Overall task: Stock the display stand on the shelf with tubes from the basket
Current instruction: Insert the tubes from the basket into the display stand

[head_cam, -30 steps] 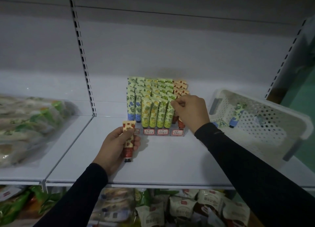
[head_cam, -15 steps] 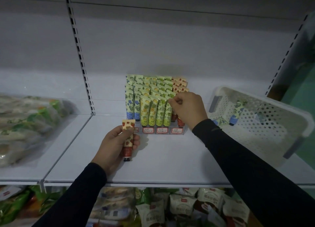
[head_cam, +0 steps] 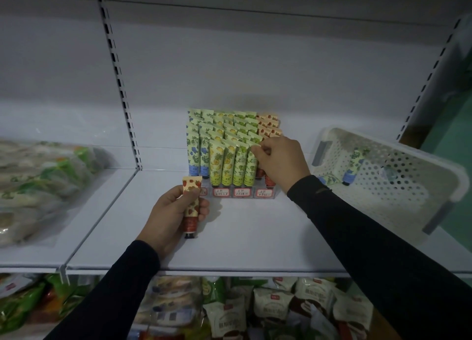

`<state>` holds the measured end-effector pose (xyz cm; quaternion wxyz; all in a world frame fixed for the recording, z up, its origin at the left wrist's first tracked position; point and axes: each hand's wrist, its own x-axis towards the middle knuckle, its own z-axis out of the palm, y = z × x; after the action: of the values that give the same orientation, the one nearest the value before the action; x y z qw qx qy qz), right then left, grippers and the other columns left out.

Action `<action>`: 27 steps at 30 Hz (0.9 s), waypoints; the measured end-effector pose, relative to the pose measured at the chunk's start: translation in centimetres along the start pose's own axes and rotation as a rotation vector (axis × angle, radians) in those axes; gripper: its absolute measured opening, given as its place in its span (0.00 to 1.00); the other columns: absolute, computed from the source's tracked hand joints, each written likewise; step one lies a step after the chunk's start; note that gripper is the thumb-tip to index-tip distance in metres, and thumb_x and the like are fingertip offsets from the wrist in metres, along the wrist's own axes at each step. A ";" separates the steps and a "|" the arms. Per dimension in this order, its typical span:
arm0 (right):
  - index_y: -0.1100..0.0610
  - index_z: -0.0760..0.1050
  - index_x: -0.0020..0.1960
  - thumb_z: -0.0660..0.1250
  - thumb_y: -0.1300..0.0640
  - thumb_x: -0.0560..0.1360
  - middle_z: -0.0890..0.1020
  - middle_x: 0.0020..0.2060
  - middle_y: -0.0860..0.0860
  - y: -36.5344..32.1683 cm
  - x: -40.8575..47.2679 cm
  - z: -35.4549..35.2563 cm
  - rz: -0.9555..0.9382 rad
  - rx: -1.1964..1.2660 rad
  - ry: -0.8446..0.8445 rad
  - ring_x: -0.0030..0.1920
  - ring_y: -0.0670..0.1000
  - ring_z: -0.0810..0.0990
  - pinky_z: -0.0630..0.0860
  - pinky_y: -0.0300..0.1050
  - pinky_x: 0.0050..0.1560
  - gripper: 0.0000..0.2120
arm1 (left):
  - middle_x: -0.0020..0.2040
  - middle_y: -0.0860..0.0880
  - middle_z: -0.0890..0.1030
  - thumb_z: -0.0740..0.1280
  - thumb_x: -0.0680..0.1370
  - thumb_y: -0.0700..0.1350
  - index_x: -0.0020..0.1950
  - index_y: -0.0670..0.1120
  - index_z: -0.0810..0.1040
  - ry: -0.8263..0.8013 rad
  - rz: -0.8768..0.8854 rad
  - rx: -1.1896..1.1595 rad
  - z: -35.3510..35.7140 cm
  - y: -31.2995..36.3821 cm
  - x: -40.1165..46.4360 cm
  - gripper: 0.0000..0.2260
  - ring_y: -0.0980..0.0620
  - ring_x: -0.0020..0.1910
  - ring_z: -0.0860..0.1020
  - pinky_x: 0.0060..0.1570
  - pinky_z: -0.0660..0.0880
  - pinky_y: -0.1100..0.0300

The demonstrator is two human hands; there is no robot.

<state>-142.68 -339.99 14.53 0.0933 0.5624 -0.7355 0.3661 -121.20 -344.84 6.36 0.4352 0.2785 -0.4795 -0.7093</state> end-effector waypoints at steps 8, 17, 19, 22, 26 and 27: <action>0.61 0.82 0.44 0.65 0.51 0.78 0.84 0.36 0.54 0.1 -0.3 -0.2 0.049 0.212 0.050 0.35 0.52 0.83 0.81 0.51 0.44 0.14 | 0.38 0.41 0.80 0.63 0.81 0.39 0.50 0.40 0.77 0.002 -0.001 -0.009 0.0 0.0 -0.1 0.05 0.48 0.33 0.78 0.31 0.77 0.61; 0.59 0.83 0.48 0.65 0.52 0.78 0.85 0.41 0.50 -0.5 -1.1 -1.5 0.048 0.140 0.143 0.39 0.44 0.78 0.66 0.20 0.37 0.13 | 0.38 0.40 0.80 0.63 0.81 0.39 0.51 0.39 0.78 -0.002 -0.006 -0.016 -0.1 -0.1 0.1 0.05 0.48 0.33 0.78 0.31 0.78 0.60; 0.58 0.83 0.47 0.65 0.51 0.78 0.84 0.39 0.49 -0.6 -1.5 -2.1 0.045 0.161 0.188 0.38 0.44 0.77 0.66 0.20 0.37 0.13 | 0.39 0.41 0.80 0.62 0.81 0.38 0.50 0.39 0.77 0.004 -0.011 -0.059 -0.1 0.1 0.1 0.05 0.48 0.34 0.78 0.32 0.78 0.60; 0.58 0.83 0.45 0.65 0.50 0.78 0.83 0.38 0.48 -0.6 -2.9 -2.7 0.014 0.210 0.166 0.38 0.45 0.79 0.70 0.25 0.39 0.13 | 0.43 0.41 0.82 0.64 0.80 0.40 0.50 0.42 0.78 0.032 -0.023 -0.054 -0.1 0.4 0.1 0.05 0.49 0.37 0.78 0.36 0.76 0.57; 0.58 0.83 0.48 0.67 0.49 0.77 0.83 0.39 0.47 -0.8 -4.9 -2.8 0.008 0.321 -0.053 0.39 0.46 0.81 0.78 0.40 0.44 0.12 | 0.45 0.44 0.83 0.66 0.79 0.42 0.51 0.46 0.81 -0.026 0.002 0.074 1.9 1.3 -0.5 0.05 0.51 0.38 0.77 0.38 0.70 0.56; 0.57 0.83 0.48 0.67 0.49 0.77 0.84 0.41 0.47 -0.9 -5.2 -2.7 0.015 0.350 -0.098 0.39 0.46 0.82 0.78 0.40 0.44 0.12 | 0.44 0.44 0.82 0.66 0.80 0.43 0.53 0.46 0.80 -0.069 0.002 0.094 2.7 1.6 -0.8 0.05 0.51 0.38 0.77 0.39 0.71 0.57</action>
<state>-140.79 -334.35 13.99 -0.0446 0.5817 -0.6685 0.4612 -122.45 -343.21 8.84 0.4055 0.2735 -0.5273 -0.6947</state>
